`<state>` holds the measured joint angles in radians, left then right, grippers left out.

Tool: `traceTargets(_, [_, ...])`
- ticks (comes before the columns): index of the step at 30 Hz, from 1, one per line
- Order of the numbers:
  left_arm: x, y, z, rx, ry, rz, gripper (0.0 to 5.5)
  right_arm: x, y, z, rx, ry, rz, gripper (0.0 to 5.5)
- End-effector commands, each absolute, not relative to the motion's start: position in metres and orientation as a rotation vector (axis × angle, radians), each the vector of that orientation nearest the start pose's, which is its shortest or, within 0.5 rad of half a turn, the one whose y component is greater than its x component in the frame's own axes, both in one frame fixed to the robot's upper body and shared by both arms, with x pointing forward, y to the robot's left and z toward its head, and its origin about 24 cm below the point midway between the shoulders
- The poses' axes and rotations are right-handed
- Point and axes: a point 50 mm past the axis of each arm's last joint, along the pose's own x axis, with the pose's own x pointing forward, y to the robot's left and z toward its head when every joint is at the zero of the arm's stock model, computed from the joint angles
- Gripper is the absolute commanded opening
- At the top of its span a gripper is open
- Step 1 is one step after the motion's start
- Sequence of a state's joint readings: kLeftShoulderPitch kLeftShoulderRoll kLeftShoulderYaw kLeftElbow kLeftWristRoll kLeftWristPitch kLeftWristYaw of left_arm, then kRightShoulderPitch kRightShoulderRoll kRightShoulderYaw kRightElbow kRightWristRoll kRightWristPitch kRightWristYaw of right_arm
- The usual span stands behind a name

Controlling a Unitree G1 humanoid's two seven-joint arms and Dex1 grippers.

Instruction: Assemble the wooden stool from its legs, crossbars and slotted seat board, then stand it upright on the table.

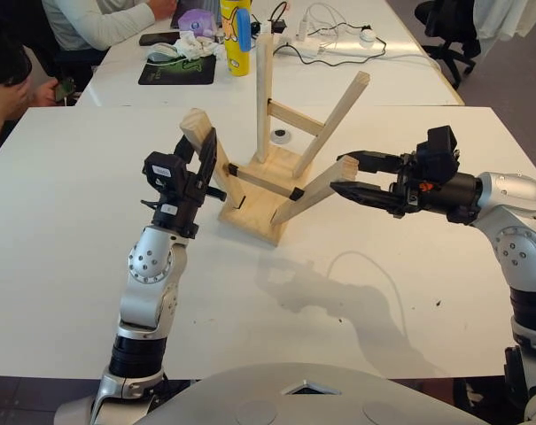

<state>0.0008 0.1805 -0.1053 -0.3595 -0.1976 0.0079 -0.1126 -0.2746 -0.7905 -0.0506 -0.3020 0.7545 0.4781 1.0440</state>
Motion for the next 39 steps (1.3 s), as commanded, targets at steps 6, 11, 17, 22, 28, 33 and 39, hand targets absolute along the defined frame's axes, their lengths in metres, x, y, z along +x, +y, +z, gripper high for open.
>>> traceTargets(6, [0.254, 0.154, 0.076, 0.104, 0.053, -0.276, 1.07, 0.26, -0.188, 0.17, -0.243, 0.13, 1.288, 2.11])
traceTargets(11, [0.257, 0.155, 0.075, 0.128, 0.076, -0.302, 1.07, 0.261, -0.185, 0.169, -0.266, 0.136, 1.322, 2.11])
traceTargets(17, [0.252, 0.145, 0.073, 0.202, 0.071, -0.38, 1.09, 0.264, -0.183, 0.17, -0.27, 0.13, 1.319, 2.11])
traceTargets(22, [0.249, 0.137, 0.075, 0.315, 0.036, -0.457, 1.13, 0.271, -0.178, 0.179, -0.232, 0.103, 1.293, 2.11])
traceTargets(28, [0.245, 0.134, 0.075, 0.388, 0.025, -0.512, 1.22, 0.281, -0.163, 0.194, -0.161, 0.09, 1.253, 2.11])
traceTargets(33, [0.242, 0.138, 0.064, 0.383, 0.07, -0.51, 1.32, 0.273, -0.15, 0.191, -0.219, 0.131, 1.305, 2.11])
traceTargets(39, [0.235, 0.152, 0.039, 0.408, 0.159, -0.497, 1.38, 0.267, -0.139, 0.16, -0.284, 0.258, 1.299, 2.1])
